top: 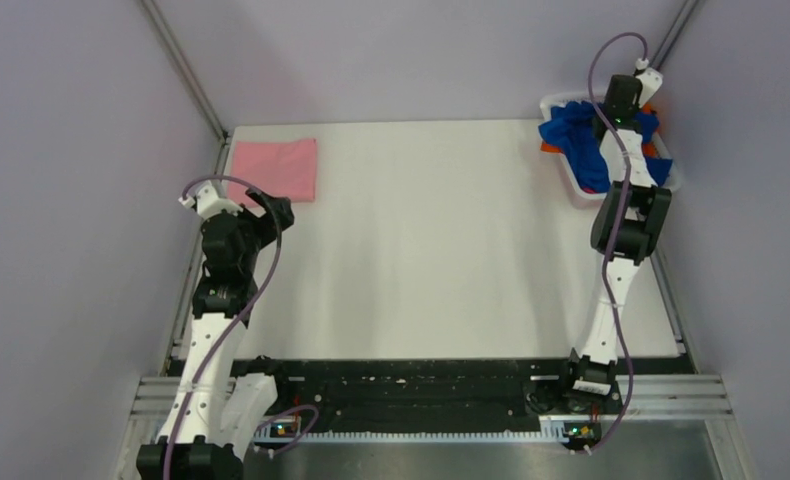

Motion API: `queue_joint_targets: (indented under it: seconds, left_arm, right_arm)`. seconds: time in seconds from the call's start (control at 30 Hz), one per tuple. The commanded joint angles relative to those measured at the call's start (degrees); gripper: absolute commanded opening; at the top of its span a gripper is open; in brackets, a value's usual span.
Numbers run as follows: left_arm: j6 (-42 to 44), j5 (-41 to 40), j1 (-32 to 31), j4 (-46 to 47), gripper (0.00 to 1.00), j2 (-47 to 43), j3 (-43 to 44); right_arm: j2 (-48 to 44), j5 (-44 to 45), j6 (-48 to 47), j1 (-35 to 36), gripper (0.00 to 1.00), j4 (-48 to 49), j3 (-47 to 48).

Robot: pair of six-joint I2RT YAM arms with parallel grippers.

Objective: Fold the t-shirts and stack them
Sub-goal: Grab crumpled tshirt from bin with the right arm, then move the tshirt to the center of the board

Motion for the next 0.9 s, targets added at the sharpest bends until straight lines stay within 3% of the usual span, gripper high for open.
queue_joint_targets:
  seconds: [0.0,0.33,0.6,0.87]
  left_arm:
    - [1.3,1.0,0.1,2.2,0.99,-2.1,1.9]
    - [2.9,1.8,0.1,-3.5,0.99,-2.8,3.3]
    - [1.2,5.8,0.1,-7.2,0.99,-2.0,4.7]
    - [-1.0,7.6,0.1,-9.1,0.99,-3.6,3.9]
  right_arm:
    - [-11.2,-0.2,-2.5,-0.2,0.0,4.3,3.1]
    - [-34.0,-22.5,-2.6,3.3,0.0,1.4,-4.2]
    - [-46.3,-36.3,-6.2,19.1,0.0,-3.0,-5.6]
    - [-45.2,-48.4,-0.7,32.5,0.0,3.2,-0.4]
